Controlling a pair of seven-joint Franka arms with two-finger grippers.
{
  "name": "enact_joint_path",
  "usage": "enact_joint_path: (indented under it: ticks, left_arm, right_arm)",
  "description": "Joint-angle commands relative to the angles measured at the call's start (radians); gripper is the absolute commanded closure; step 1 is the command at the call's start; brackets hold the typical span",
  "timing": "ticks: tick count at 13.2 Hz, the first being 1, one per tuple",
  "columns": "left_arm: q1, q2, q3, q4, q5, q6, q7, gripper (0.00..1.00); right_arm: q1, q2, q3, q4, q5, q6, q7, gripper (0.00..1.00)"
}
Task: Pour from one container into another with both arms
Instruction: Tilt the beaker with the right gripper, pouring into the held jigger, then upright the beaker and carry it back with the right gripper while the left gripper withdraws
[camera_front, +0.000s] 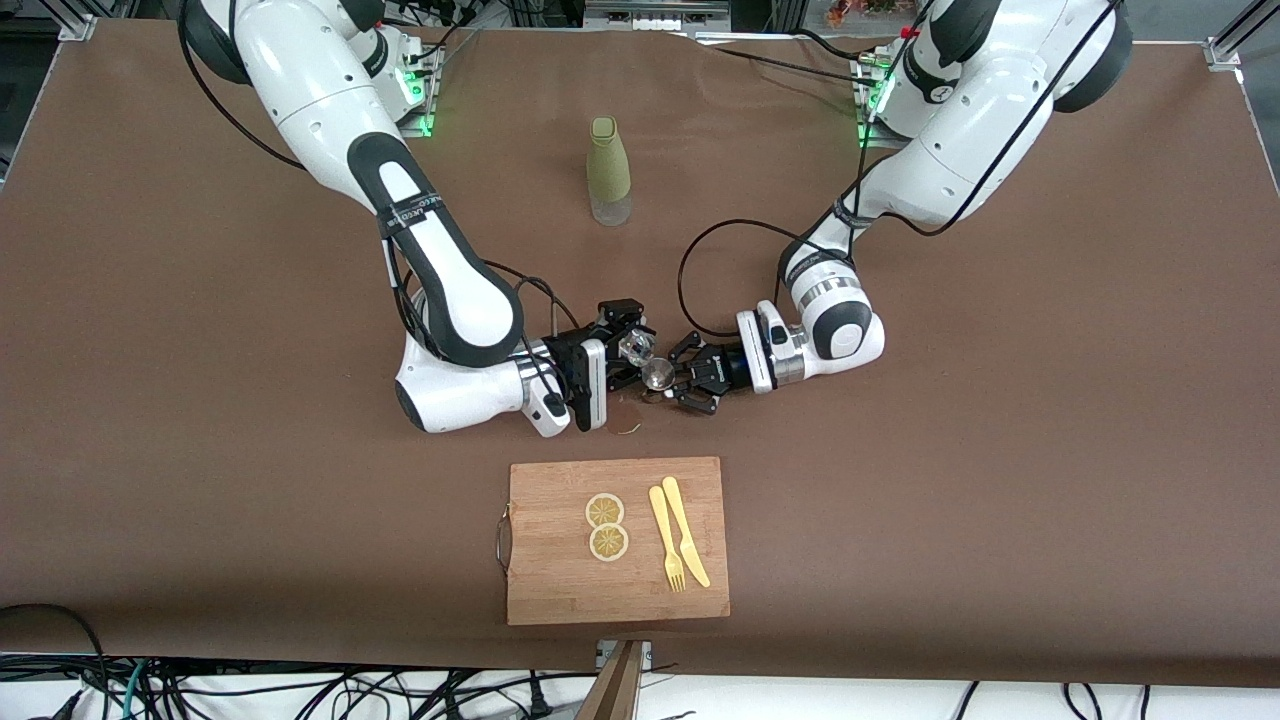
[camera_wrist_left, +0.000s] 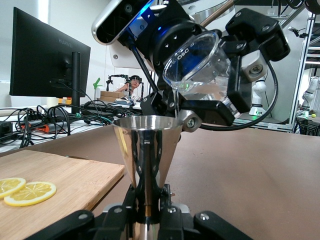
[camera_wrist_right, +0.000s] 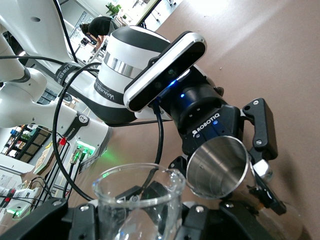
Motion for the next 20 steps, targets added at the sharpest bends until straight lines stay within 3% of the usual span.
enact_joint_path:
  ticks: [1, 4, 9, 15, 20]
  left_arm:
    - [-0.009, -0.014, -0.010, -0.002, -0.048, 0.030, 0.081, 1.00]
    - [-0.009, -0.014, -0.010, -0.002, -0.048, 0.029, 0.081, 1.00]
    - [-0.003, -0.016, -0.010, -0.004, -0.043, 0.027, 0.079, 1.00]
    - [0.014, -0.020, -0.006, -0.016, -0.032, 0.016, 0.078, 1.00]
    - [0.092, -0.049, 0.022, -0.084, 0.102, -0.091, 0.079, 1.00]
  right_arm:
    - [-0.004, 0.002, 0.006, 0.016, 0.031, 0.007, 0.017, 1.00]
    - [-0.023, 0.001, 0.006, 0.016, 0.034, 0.005, -0.035, 1.00]
    - [-0.033, -0.004, 0.012, 0.013, 0.043, -0.012, -0.289, 1.00]
    - [-0.136, -0.005, 0.006, 0.010, 0.040, -0.245, -0.540, 1.00]
    - [-0.289, -0.004, 0.002, 0.002, -0.010, -0.441, -0.702, 1.00]
